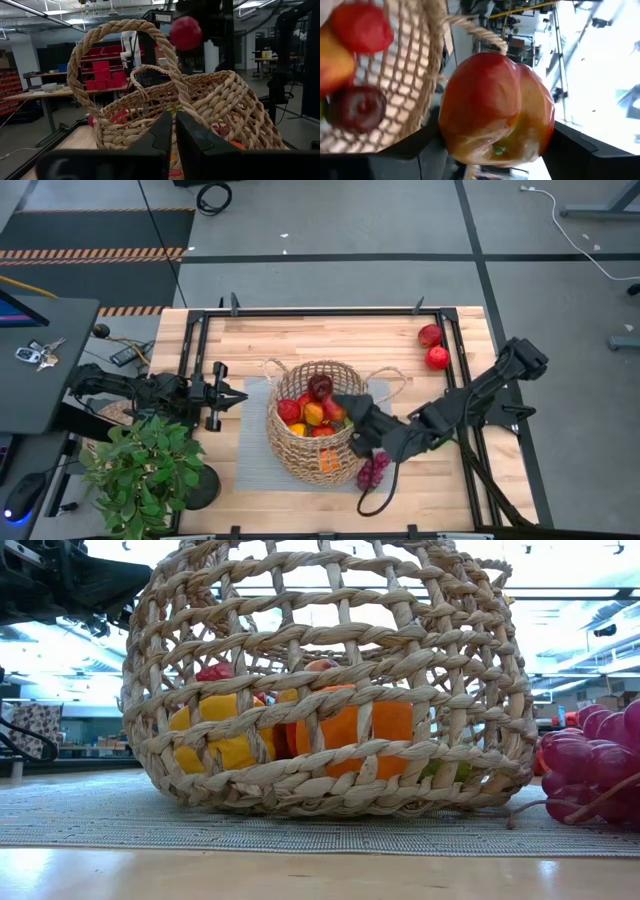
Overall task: Build produce basket
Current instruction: Put the bottom red apple into the brown basket
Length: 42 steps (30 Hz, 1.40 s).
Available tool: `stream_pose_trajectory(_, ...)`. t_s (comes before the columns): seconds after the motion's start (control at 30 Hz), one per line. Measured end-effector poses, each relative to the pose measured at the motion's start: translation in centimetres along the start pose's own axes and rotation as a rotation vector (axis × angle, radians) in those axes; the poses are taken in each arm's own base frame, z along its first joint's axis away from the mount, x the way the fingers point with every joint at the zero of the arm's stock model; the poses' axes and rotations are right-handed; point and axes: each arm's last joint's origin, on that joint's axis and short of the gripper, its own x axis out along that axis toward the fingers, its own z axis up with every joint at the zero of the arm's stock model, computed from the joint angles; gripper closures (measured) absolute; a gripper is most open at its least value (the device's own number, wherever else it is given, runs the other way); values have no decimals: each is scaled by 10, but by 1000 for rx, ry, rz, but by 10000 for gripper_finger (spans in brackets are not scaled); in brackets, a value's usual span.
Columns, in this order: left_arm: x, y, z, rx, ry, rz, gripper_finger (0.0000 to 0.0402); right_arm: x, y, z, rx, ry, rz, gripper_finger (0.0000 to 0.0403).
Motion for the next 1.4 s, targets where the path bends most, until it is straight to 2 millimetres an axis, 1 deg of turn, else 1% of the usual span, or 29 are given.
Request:
stream_pose_trajectory(0.03,0,0,0,0,0,1,369,0,3,2,-32,7,2,131)
stream_pose_trajectory(0.13,0,0,0,0,0,0,366,-1,6,5,-51,-1,10,131)
stream_pose_trajectory(0.43,0,0,0,0,0,0,373,-2,3,4,-17,-7,-3,131)
stream_pose_trajectory(0.63,0,0,0,0,-1,0,366,-2,2,5,42,-14,-2,131)
stream_pose_trajectory(0.7,0,0,0,0,0,0,366,-1,2,5,92,-35,7,131)
stream_pose_trajectory(0.87,0,0,0,0,0,1,373,13,-3,-2,384,-221,114,131)
stream_pose_trajectory(1.0,0,0,0,0,0,0,372,35,-8,-18,605,-278,200,131)
stream_pose_trajectory(1.13,0,0,0,0,-1,0,366,58,-11,-33,847,-364,331,131)
stream_pose_trajectory(1.23,0,0,0,0,-1,1,366,71,-12,-44,1058,-362,414,131)
stream_pose_trajectory(1.4,0,0,0,0,-1,1,373,89,-13,-63,1494,-232,475,130)
